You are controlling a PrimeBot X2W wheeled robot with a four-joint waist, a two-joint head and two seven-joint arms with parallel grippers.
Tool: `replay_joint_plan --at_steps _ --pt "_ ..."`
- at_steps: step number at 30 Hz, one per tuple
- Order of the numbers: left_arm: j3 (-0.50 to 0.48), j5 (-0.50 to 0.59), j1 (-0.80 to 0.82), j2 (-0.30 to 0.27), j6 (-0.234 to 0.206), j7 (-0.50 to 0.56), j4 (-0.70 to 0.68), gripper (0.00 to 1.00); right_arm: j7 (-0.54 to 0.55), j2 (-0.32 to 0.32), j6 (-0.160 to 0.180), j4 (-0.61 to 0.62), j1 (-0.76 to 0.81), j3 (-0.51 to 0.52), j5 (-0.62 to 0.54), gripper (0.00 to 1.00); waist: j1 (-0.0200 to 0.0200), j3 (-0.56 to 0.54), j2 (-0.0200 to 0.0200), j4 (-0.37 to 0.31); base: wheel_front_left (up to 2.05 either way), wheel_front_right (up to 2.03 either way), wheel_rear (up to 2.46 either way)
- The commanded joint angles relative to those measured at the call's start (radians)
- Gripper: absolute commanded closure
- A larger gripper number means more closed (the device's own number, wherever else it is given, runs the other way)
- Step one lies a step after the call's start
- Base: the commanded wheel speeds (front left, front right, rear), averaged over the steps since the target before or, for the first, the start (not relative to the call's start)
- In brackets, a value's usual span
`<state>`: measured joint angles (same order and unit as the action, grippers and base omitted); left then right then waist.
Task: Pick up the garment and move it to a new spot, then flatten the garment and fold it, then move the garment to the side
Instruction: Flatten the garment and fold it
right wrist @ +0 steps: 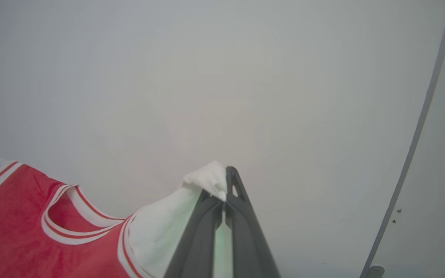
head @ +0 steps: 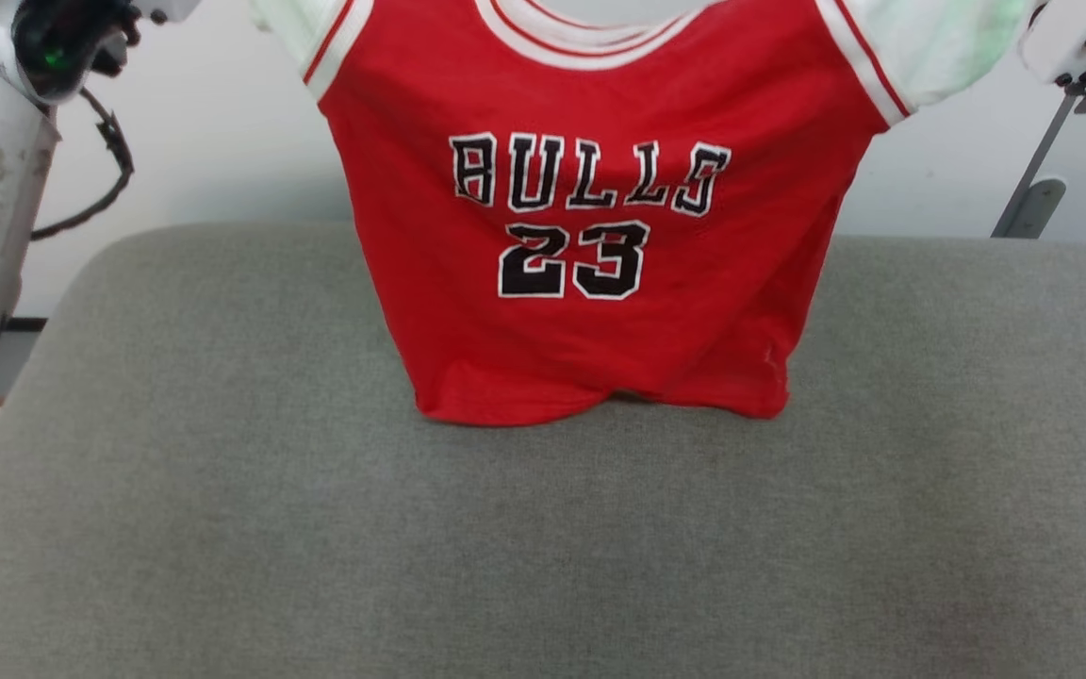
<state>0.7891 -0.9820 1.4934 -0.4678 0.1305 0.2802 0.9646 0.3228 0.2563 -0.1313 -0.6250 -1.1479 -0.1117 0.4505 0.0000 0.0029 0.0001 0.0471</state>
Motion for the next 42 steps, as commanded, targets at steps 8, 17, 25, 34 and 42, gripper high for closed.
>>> replay_joint_plan --at_steps 8,17,25,34,42 --pt "0.007 0.029 0.088 0.013 -0.002 -0.066 0.012 1.00 -0.108 0.010 0.001 -0.075 -0.121 -0.031 -0.044 1.00 0.0000 0.154 -0.0001 -0.003 0.00 0.00 0.00" --pt "-0.009 0.080 0.290 0.038 -0.003 -0.236 0.041 1.00 -0.399 0.019 0.001 -0.175 -0.339 -0.080 -0.212 1.00 0.0000 0.396 -0.0001 -0.006 0.00 0.00 0.00" --pt "-0.027 0.155 0.421 0.045 -0.016 -0.516 0.049 1.00 -0.587 0.036 0.001 -0.174 -0.487 -0.070 -0.475 1.00 0.0000 0.543 -0.0001 0.018 0.00 0.00 0.00" --pt "-0.069 0.185 0.306 0.052 -0.005 -0.546 0.033 1.00 -0.587 0.045 0.001 -0.085 -0.353 -0.072 -0.569 1.00 0.0000 0.574 -0.0001 0.049 0.00 0.00 0.00" --pt "0.038 0.111 0.093 0.078 -0.001 -0.415 0.056 1.00 -0.583 0.029 0.001 -0.240 -0.173 -0.157 -0.364 1.00 0.0000 0.468 -0.0001 0.055 0.00 0.00 0.00"
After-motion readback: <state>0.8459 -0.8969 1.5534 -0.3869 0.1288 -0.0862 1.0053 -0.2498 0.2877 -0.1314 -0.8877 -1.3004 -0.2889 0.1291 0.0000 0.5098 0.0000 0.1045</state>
